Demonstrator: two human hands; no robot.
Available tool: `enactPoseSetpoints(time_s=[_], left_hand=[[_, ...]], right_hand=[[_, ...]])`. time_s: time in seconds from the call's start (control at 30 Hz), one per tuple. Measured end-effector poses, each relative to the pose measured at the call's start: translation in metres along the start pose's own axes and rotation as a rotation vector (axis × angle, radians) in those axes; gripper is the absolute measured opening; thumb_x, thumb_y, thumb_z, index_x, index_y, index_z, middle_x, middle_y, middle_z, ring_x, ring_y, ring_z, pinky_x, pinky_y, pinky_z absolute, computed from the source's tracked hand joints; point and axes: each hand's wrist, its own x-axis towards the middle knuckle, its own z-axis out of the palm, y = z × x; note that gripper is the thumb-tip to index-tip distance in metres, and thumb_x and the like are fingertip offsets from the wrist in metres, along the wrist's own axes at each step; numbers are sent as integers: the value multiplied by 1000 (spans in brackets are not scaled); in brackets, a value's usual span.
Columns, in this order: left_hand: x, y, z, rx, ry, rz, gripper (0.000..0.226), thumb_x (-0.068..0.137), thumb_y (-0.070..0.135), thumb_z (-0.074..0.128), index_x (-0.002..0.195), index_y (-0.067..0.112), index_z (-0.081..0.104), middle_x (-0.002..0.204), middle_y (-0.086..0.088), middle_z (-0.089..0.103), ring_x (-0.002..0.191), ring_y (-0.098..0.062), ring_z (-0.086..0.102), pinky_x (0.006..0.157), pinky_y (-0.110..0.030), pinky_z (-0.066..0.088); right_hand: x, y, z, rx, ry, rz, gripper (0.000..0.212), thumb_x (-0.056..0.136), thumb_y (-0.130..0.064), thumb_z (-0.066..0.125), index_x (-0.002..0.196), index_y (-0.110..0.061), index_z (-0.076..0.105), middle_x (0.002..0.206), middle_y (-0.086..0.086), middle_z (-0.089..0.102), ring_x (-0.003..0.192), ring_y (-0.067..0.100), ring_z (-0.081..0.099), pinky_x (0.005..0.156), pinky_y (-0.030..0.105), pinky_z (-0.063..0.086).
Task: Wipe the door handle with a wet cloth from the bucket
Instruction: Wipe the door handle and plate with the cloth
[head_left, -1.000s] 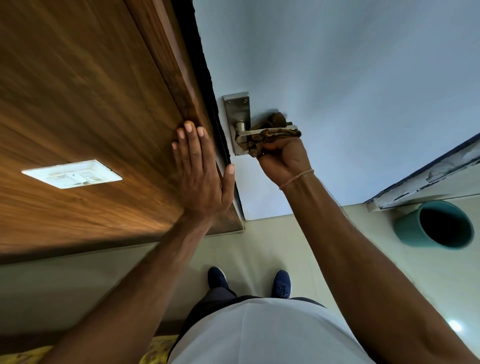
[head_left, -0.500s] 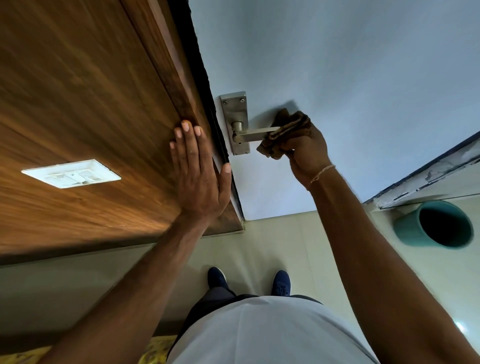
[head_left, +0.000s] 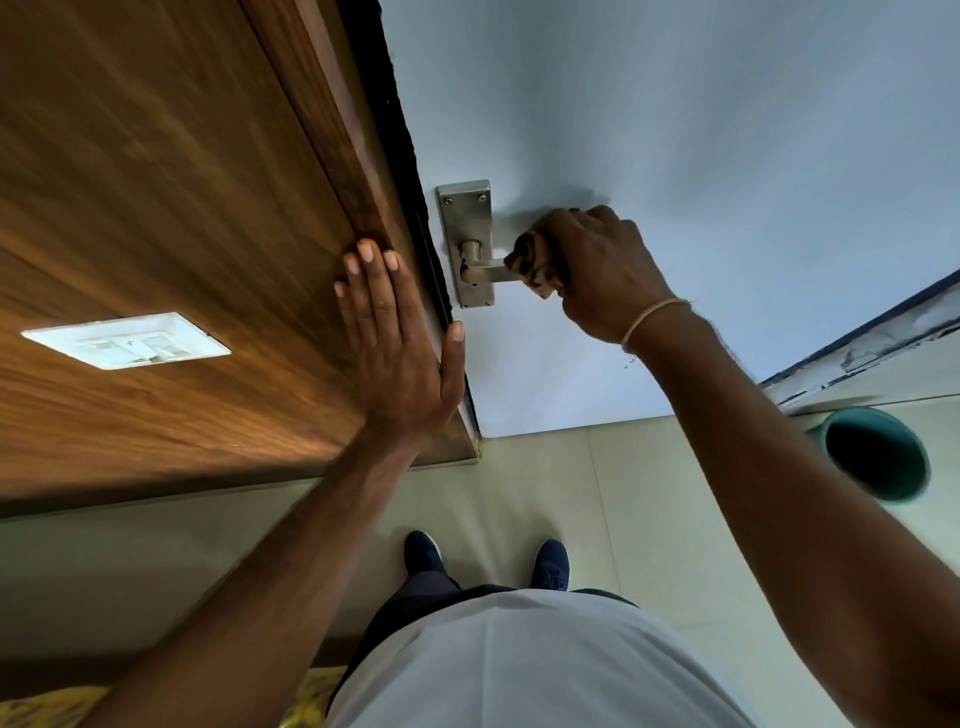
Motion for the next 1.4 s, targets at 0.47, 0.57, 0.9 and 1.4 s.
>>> enactPoseSetpoints(time_s=[0.47, 0.57, 0.9, 1.4], left_hand=[[0, 3, 8, 11, 35, -34, 83, 105, 37, 49, 164, -13, 18, 171, -38, 21, 163, -52, 17, 134, -65, 17], [-1, -1, 4, -1, 21, -19, 81, 107, 39, 45, 165, -10, 17, 173, -36, 19, 164, -50, 17, 134, -65, 17], [-3, -15, 1, 15, 17, 58, 80, 108, 40, 45, 168, 0, 10, 176, -20, 10, 166, -41, 14, 136, -60, 18], [-2, -13, 0, 22, 33, 29, 77, 111, 49, 28, 167, -3, 23, 175, -22, 21, 166, -39, 19, 136, -57, 20]], right_hand=[[2, -11, 25, -18, 175, -203, 38, 94, -22, 69, 132, -18, 69, 117, 5, 78, 108, 35, 65, 90, 44, 47], [-6, 14, 24, -9, 212, -163, 37, 95, -32, 66, 129, -20, 73, 118, 3, 78, 105, 34, 66, 89, 42, 44], [7, -28, 53, 1, 312, -130, 38, 90, -30, 74, 127, -18, 75, 112, 6, 77, 103, 38, 66, 86, 44, 47], [33, -48, 77, -254, 559, -487, 13, 100, -11, 65, 101, -12, 78, 96, 14, 70, 87, 36, 65, 80, 44, 46]])
